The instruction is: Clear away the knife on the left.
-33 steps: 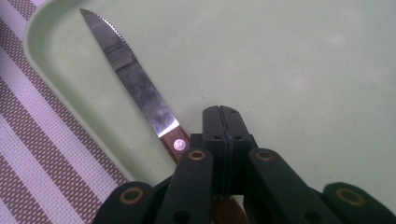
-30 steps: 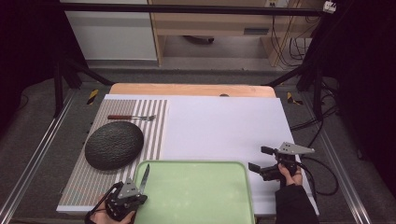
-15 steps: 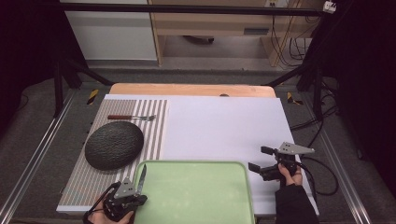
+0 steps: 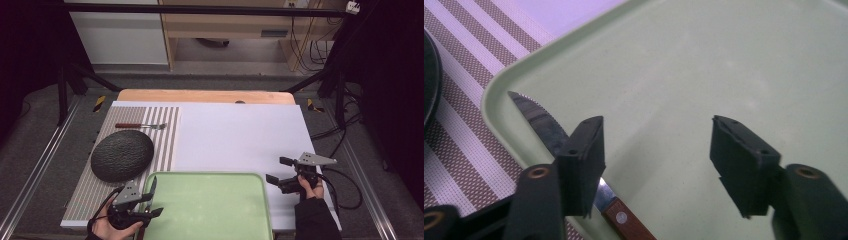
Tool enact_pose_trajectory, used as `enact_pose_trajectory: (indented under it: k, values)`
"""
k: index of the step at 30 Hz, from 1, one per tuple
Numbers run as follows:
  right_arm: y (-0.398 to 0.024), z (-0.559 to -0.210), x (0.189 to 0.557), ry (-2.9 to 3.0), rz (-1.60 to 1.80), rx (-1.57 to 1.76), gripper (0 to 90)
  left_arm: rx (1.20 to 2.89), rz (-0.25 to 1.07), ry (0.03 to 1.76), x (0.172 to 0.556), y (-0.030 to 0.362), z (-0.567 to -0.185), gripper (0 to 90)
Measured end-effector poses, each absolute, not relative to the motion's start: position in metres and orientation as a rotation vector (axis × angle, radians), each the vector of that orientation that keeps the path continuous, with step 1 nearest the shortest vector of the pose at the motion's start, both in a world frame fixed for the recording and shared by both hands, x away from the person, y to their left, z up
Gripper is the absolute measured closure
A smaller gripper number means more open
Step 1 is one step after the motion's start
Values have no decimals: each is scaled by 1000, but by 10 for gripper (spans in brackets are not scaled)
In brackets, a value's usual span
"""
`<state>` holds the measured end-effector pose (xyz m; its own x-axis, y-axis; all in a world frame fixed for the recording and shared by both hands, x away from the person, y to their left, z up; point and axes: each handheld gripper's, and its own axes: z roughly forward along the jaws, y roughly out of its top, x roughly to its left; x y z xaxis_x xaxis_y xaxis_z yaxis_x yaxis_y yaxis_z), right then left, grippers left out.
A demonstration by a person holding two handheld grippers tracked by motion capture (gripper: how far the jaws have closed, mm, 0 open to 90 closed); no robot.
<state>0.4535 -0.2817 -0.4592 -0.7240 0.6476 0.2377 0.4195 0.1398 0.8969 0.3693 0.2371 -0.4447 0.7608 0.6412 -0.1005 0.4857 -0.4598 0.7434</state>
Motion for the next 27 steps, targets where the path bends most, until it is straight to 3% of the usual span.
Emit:
enact_pose_trajectory:
  k: [5,13,27]
  values:
    - [-282,-460,454,2208,1620,1051,3,2131,287,820,377,243,-439,204]
    - [-282,-460,454,2211,1619,1057,3,2149,357,826,390,252,-424,42]
    - [-283,-460,454,2203,1617,1064,3,2243,395,735,408,264,-407,20]
